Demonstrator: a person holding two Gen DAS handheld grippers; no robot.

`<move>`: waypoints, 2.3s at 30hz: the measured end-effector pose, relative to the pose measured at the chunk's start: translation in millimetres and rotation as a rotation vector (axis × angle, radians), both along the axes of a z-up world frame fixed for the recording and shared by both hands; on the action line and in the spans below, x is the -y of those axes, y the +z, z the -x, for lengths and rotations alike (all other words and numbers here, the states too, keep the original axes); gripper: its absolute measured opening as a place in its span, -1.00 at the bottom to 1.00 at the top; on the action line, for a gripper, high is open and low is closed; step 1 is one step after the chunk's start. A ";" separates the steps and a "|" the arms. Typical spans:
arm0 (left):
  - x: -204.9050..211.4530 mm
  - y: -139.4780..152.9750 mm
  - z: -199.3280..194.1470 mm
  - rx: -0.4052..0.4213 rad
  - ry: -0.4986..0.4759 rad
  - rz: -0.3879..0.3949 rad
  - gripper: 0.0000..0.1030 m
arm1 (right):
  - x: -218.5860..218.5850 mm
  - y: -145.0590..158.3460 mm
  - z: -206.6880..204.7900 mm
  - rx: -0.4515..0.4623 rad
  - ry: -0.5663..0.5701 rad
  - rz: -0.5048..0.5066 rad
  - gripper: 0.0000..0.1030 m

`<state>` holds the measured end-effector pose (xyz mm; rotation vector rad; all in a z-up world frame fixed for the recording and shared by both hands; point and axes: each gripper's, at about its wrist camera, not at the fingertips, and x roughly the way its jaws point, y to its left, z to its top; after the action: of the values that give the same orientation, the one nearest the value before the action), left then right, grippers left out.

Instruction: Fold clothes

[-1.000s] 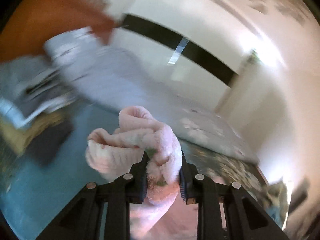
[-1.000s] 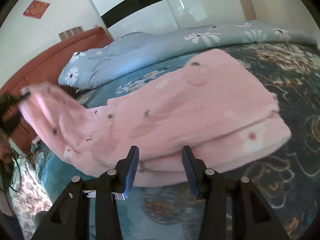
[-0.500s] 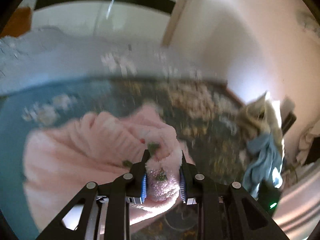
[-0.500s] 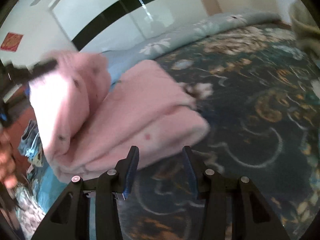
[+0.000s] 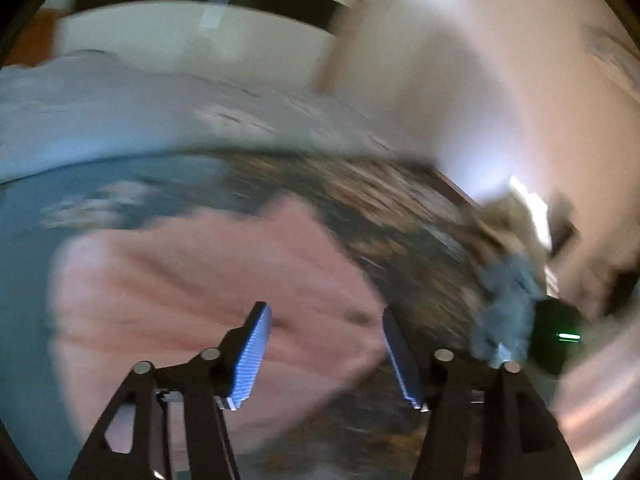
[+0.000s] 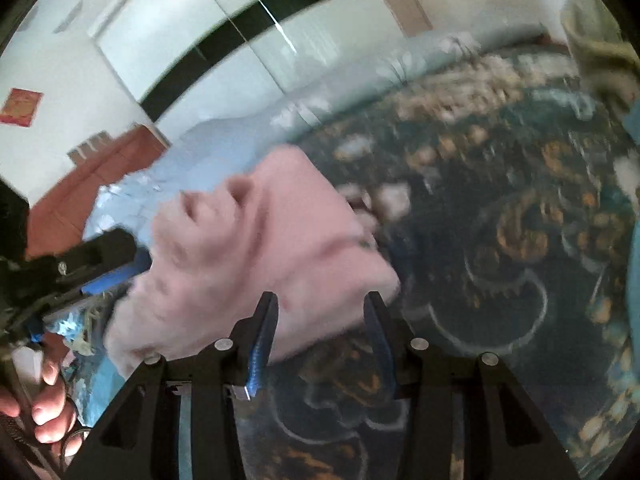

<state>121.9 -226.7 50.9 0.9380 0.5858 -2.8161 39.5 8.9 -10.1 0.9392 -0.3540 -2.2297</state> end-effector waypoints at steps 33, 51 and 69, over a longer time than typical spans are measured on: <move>106.3 -56.9 -98.2 0.052 0.391 -0.163 0.33 | 152.7 32.7 66.6 0.141 0.518 -0.015 -0.84; 91.2 -87.9 -73.1 0.153 0.325 -0.219 0.38 | 87.4 13.3 142.9 0.173 0.207 -0.035 -0.87; 82.8 -94.7 -73.2 0.162 0.342 -0.225 0.38 | 46.0 -4.7 77.1 0.272 0.341 0.023 0.04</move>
<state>195.1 -309.5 -43.7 0.9814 0.9537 -2.3837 -37.6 -37.1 -14.8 1.1981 -0.3135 -1.7912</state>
